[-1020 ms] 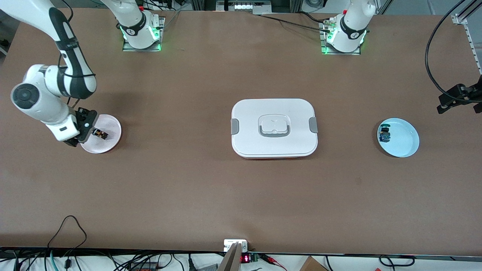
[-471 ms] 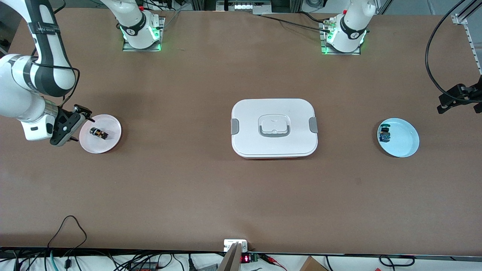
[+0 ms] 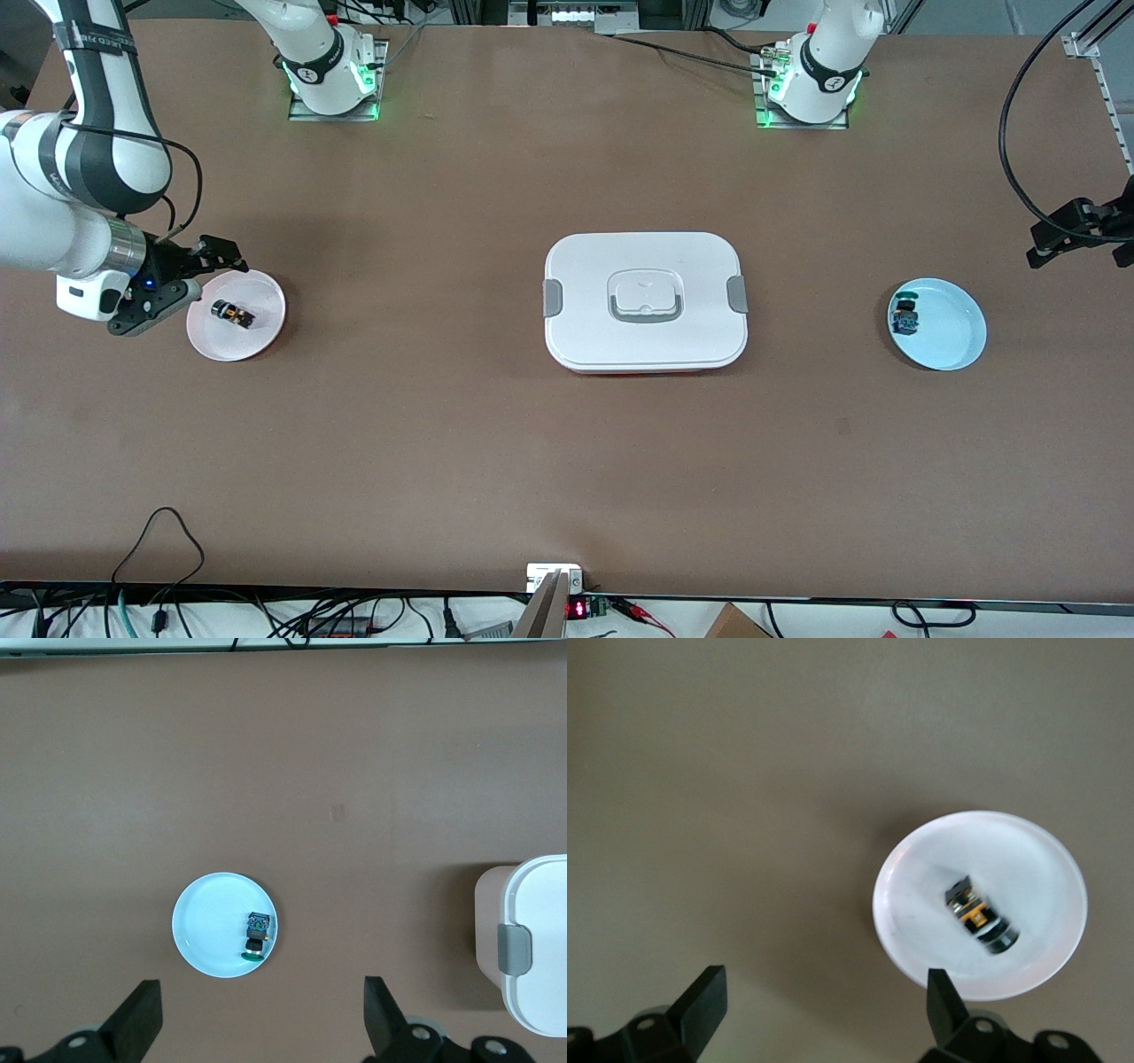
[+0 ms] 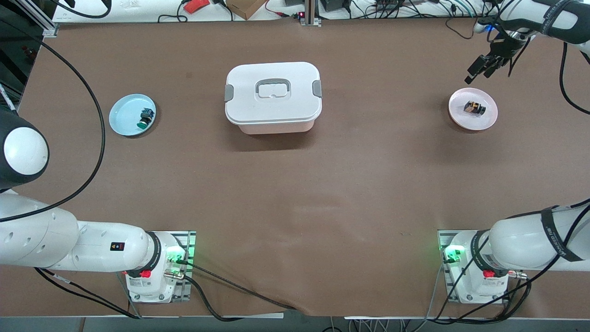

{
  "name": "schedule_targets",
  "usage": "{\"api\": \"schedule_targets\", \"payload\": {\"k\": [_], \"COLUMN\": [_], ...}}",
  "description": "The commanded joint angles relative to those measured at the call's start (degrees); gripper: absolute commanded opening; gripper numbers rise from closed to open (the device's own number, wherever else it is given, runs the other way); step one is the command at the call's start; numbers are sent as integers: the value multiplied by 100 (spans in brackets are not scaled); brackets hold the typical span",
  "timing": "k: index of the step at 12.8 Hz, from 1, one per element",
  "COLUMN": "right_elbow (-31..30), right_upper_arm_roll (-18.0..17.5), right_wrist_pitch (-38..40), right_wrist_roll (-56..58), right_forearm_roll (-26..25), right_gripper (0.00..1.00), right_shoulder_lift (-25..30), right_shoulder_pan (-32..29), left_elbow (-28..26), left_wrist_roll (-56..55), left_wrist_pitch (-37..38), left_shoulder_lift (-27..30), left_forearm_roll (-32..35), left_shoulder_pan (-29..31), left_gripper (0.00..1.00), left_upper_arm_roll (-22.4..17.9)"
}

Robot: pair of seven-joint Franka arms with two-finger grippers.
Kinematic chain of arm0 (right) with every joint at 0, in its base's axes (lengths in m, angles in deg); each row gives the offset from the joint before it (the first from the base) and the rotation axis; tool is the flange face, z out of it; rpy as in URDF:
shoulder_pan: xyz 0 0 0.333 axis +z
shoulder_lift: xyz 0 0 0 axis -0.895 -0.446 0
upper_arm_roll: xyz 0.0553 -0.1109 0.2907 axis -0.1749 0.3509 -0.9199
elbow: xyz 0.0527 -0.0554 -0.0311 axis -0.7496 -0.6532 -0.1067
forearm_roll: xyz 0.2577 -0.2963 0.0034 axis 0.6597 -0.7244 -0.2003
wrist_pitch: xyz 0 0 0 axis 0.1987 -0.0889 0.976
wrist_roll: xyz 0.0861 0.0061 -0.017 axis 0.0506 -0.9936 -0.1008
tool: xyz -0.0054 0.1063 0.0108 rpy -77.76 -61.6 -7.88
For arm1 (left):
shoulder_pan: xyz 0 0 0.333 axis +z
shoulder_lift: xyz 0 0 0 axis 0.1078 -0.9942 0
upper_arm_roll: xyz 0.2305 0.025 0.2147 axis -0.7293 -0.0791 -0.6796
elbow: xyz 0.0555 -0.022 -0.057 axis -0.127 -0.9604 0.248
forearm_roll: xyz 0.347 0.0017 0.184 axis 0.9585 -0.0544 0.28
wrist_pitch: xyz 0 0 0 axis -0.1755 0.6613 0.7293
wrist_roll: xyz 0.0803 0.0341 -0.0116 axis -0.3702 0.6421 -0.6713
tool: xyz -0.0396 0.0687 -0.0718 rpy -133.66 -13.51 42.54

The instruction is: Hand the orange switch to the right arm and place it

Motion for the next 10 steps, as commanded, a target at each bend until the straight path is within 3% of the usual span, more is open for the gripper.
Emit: {"api": "schedule_targets", "payload": {"k": [1, 4, 7, 10], "right_elbow": [303, 1057, 1769, 2148], "right_upper_arm_roll": [21, 38, 47, 12], "right_wrist_pitch": [679, 1715, 2577, 2397], "right_wrist_roll": [-1064, -2250, -2710, -2658], "right_forearm_roll": [41, -431, -670, -1890], "right_gripper": [100, 100, 100, 100], "right_shoulder_lift": [77, 59, 68, 68], "right_shoulder_pan": [255, 624, 740, 740], "left_elbow": [171, 171, 163, 162], "left_wrist_roll": [117, 117, 117, 117], "left_wrist_pitch": [125, 125, 125, 125], "left_shoulder_lift": [-68, -68, -68, -68], "left_forearm_roll": [85, 85, 76, 76], "left_shoulder_pan": [19, 19, 19, 28], "left_gripper": [100, 100, 100, 100], "left_upper_arm_roll": [13, 13, 13, 13]}}
